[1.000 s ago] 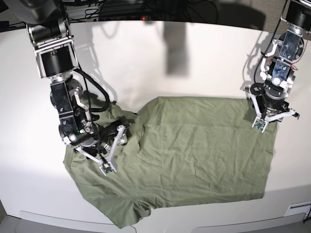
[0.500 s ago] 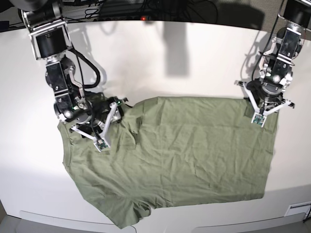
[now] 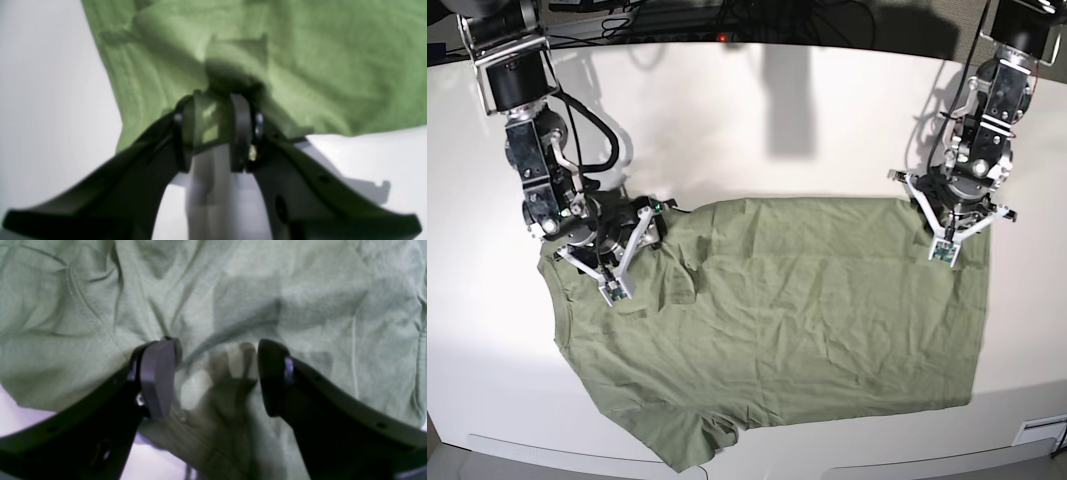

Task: Fold the T-shirt properly
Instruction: 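Drag the shirt edge with both grippers to straighten it flat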

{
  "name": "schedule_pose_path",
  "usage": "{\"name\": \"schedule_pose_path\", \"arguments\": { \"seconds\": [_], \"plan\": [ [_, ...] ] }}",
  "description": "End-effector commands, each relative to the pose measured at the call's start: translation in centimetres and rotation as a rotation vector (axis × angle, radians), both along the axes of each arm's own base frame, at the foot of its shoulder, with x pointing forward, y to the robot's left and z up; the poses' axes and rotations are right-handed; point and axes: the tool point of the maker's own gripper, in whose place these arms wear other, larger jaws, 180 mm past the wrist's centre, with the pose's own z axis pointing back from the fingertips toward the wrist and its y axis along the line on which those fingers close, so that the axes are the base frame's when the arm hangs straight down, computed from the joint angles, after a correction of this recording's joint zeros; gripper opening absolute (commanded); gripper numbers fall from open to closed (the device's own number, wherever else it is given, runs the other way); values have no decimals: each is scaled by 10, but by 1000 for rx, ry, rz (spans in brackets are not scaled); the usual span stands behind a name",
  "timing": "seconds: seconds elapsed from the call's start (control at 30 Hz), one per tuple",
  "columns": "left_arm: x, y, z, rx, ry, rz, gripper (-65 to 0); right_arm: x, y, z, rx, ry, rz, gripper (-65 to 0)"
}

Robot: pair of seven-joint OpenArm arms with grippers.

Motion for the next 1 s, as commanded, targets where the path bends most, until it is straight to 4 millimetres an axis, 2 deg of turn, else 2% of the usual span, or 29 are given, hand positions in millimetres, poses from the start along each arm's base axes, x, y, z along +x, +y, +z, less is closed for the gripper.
{"name": "schedule_pose_path", "arguments": {
  "seconds": [0.0, 0.1, 0.27, 0.4, 0.57, 0.7, 0.9, 0.97],
  "plan": [
    [-11, 10, -6, 26, 61, 18, -477, -8, -18, -3, -62, 38, -10, -264],
    [-31, 10, -18, 37, 102, 13, -477, -23, -19, -6, -70, 52, 1, -264],
    [-68, 14, -37, 68, 164, -1, -477, -38, -24, 7, -48, 9, -25, -264],
    [-91, 14, -48, 68, 206, -6, -477, -52, -40, 16, -42, -15, -83, -264],
    [-124, 14, -59, 73, 284, -4, -477, -77, -61, 14, -50, 3, -135, -264],
    [-154, 3, -59, 52, 314, -26, -478, -92, -64, 12, -53, 20, -134, -264],
    [-189, -20, -44, 3, 326, -64, -478, -109, -57, 13, -62, 46, -110, -264],
    [-198, -19, -40, 29, 323, -66, -477, -117, -54, 14, -65, 55, -98, -264]
  ]
}}
